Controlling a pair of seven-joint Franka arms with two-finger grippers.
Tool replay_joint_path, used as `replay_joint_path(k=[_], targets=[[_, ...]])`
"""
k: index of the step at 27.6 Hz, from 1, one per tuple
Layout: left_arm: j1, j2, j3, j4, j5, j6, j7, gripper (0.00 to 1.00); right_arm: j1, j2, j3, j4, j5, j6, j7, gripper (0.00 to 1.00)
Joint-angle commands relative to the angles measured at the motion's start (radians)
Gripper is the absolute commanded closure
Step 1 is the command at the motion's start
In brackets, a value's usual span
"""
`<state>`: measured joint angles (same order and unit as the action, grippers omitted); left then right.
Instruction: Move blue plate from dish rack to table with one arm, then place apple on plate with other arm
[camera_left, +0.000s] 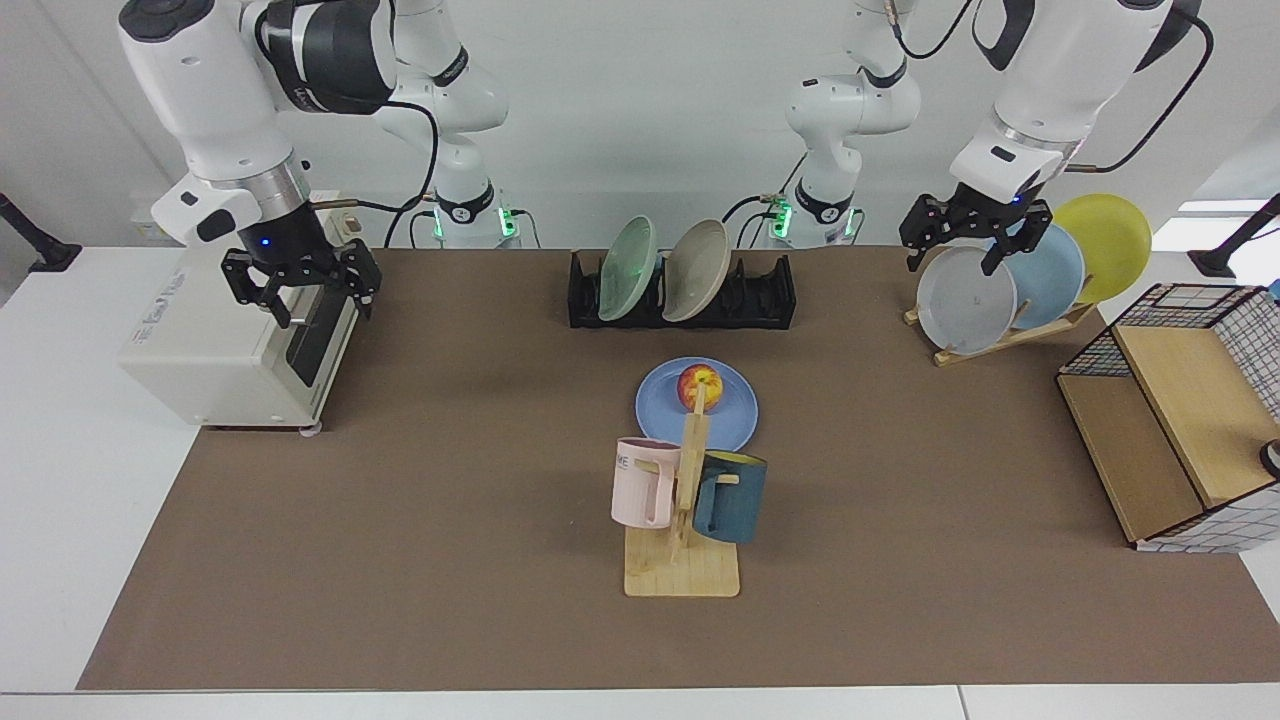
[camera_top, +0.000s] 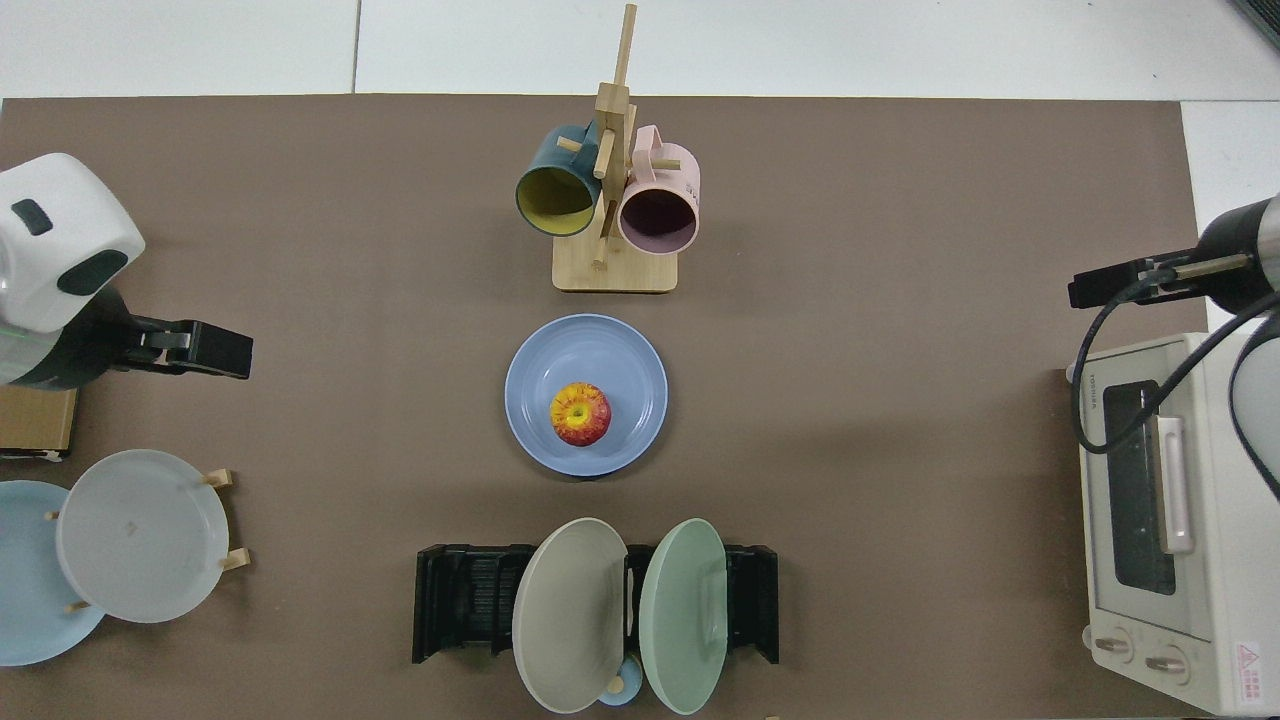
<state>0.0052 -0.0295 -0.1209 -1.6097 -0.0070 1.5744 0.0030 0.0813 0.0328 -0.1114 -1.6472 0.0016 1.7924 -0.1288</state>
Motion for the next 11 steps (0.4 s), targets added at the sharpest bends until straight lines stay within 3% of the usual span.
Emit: replay_joint_path(k=[1, 11], targets=[[-0.013, -0.009, 0.012, 0.007, 0.007, -0.017, -0.005, 0.00, -0.028, -0.019, 0.012, -0.031, 0.009, 0.031, -0.008, 0.00], [-0.013, -0.009, 0.012, 0.007, 0.007, -0.017, -0.006, 0.00, -0.029, -0.022, 0.012, -0.031, 0.003, 0.018, -0.009, 0.00]])
